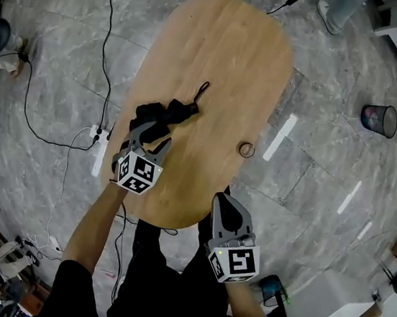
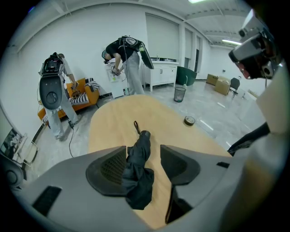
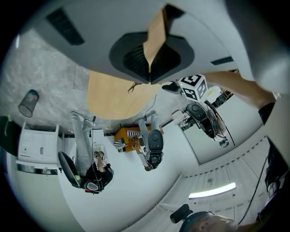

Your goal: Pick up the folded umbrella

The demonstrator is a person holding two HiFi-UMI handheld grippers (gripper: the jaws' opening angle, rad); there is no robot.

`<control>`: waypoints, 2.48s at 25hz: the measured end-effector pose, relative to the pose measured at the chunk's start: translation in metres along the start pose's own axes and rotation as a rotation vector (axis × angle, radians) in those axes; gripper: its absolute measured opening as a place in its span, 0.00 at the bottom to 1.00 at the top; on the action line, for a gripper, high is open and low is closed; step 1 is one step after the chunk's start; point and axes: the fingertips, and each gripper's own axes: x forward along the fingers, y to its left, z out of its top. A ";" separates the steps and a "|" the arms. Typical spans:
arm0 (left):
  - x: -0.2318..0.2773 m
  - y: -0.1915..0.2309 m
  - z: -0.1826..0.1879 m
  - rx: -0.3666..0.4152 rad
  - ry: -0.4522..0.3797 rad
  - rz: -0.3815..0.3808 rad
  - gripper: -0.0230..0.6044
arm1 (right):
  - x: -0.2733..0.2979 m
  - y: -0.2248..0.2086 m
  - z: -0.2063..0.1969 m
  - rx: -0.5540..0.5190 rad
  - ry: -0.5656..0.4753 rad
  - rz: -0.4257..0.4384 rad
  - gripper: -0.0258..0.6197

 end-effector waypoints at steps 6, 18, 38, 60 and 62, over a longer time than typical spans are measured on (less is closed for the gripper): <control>0.013 0.003 -0.007 0.020 0.016 -0.003 0.41 | 0.018 -0.002 -0.014 -0.006 0.032 0.013 0.08; 0.044 0.006 -0.012 0.075 0.026 -0.028 0.42 | 0.062 -0.007 -0.031 -0.019 0.058 0.044 0.08; 0.082 0.018 -0.045 0.252 0.132 -0.109 0.50 | 0.084 0.000 -0.067 0.022 0.073 0.109 0.07; 0.106 0.022 -0.065 0.273 0.197 -0.169 0.51 | 0.079 0.002 -0.100 0.094 0.114 0.119 0.07; 0.108 0.022 -0.067 0.258 0.204 -0.195 0.52 | 0.079 0.003 -0.101 0.097 0.118 0.124 0.07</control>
